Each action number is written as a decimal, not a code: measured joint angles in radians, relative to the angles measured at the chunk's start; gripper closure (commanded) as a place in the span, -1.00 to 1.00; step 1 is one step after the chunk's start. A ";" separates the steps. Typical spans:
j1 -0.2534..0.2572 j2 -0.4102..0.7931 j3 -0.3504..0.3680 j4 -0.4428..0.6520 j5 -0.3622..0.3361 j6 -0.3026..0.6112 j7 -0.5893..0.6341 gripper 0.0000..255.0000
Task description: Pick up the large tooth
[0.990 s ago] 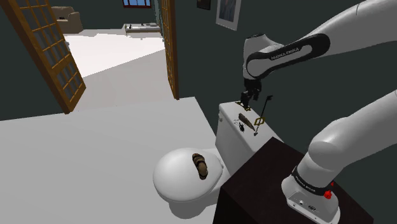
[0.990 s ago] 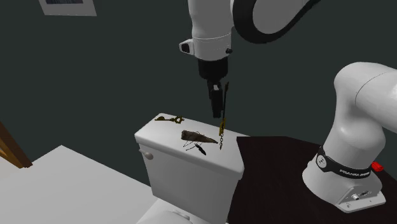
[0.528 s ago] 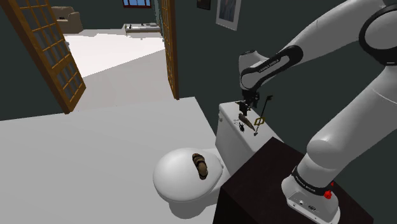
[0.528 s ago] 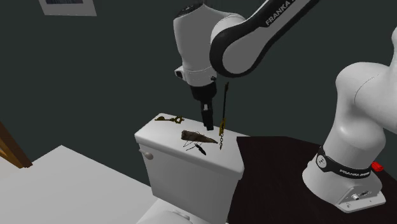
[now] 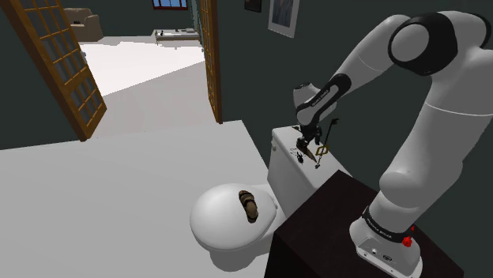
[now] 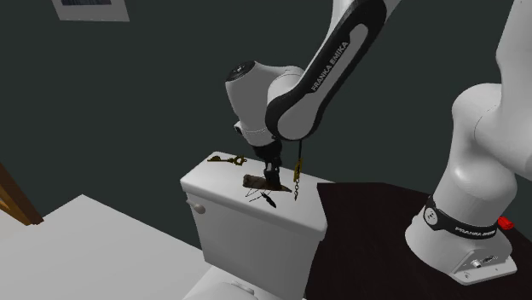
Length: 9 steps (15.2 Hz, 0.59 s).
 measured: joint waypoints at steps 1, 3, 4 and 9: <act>-0.001 0.015 -0.002 -0.002 -0.005 0.015 0.006 -1.00; -0.003 0.044 -0.005 0.001 -0.012 0.039 0.014 -1.00; -0.004 0.057 -0.006 0.002 -0.015 0.051 0.017 -1.00; -0.005 0.105 -0.009 0.004 -0.026 0.096 0.033 1.00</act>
